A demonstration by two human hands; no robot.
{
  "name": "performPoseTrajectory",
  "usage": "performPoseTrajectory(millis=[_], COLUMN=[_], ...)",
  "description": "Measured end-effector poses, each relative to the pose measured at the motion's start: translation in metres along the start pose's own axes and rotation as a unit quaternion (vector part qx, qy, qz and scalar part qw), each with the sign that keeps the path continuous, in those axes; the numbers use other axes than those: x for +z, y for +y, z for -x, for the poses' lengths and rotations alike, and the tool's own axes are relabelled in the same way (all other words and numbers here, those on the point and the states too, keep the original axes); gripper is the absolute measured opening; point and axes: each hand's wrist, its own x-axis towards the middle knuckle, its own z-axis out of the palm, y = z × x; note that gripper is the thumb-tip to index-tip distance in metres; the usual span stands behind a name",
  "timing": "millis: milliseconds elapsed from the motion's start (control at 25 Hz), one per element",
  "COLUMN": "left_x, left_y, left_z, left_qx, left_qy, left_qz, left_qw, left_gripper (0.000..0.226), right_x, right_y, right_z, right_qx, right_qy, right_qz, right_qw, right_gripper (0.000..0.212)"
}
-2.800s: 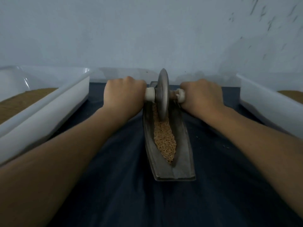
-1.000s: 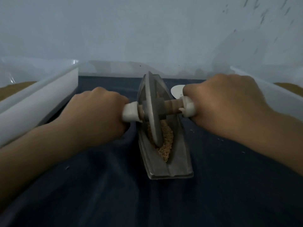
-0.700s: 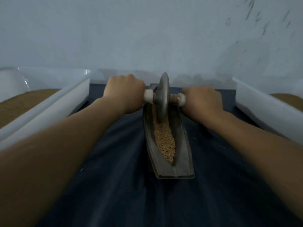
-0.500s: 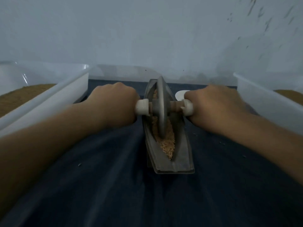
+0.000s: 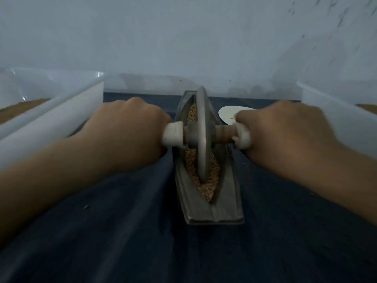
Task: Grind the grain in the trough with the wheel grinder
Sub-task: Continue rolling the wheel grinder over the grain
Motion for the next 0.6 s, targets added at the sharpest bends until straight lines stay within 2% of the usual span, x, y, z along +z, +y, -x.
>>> performPoseTrajectory(millis=[40,120,200,280,400,440,520,560,600], left_x=[0.0,0.005,0.018,0.024,0.02,0.015,0.004,0.001,0.002], left_y=[-0.003,-0.002,0.007,0.006,0.0,0.0,0.003,0.002,0.0], left_z=[0.005,-0.006,-0.035,-0.062,-0.054,-0.039,-0.009,-0.006,-0.011], left_qx=[0.001,-0.017,-0.079,-0.118,-0.111,-0.079,-0.015,-0.011,-0.011], left_qy=[0.024,0.019,-0.022,-0.065,-0.103,-0.069,0.016,0.039,0.028], left_qz=[-0.007,-0.037,-0.041,0.001,0.039,0.034,-0.006,-0.013,-0.018], left_qw=[1.0,0.999,0.996,0.991,0.988,0.994,1.0,0.999,0.999], left_gripper=[0.018,0.017,0.013,0.015,0.01,0.007,0.02,0.021,0.019], right_x=[0.0,0.006,0.018,0.022,0.008,0.004,-0.003,-0.004,-0.002], right_y=[0.002,0.0,-0.009,-0.016,-0.013,-0.008,-0.006,-0.005,-0.005], right_z=[0.003,-0.016,-0.047,-0.076,-0.072,-0.055,-0.019,-0.012,-0.016], right_qx=[0.002,0.018,0.073,0.103,0.067,0.043,0.006,0.008,0.006], right_qy=[0.008,-0.029,-0.108,-0.143,-0.173,-0.158,-0.082,-0.05,-0.028], right_qz=[-0.015,-0.01,0.015,0.01,-0.002,-0.005,0.016,0.021,0.018], right_qw=[1.0,0.999,0.991,0.984,0.983,0.986,0.996,0.998,0.999], right_gripper=[0.024,0.021,0.006,0.012,0.009,0.004,0.023,0.03,0.032])
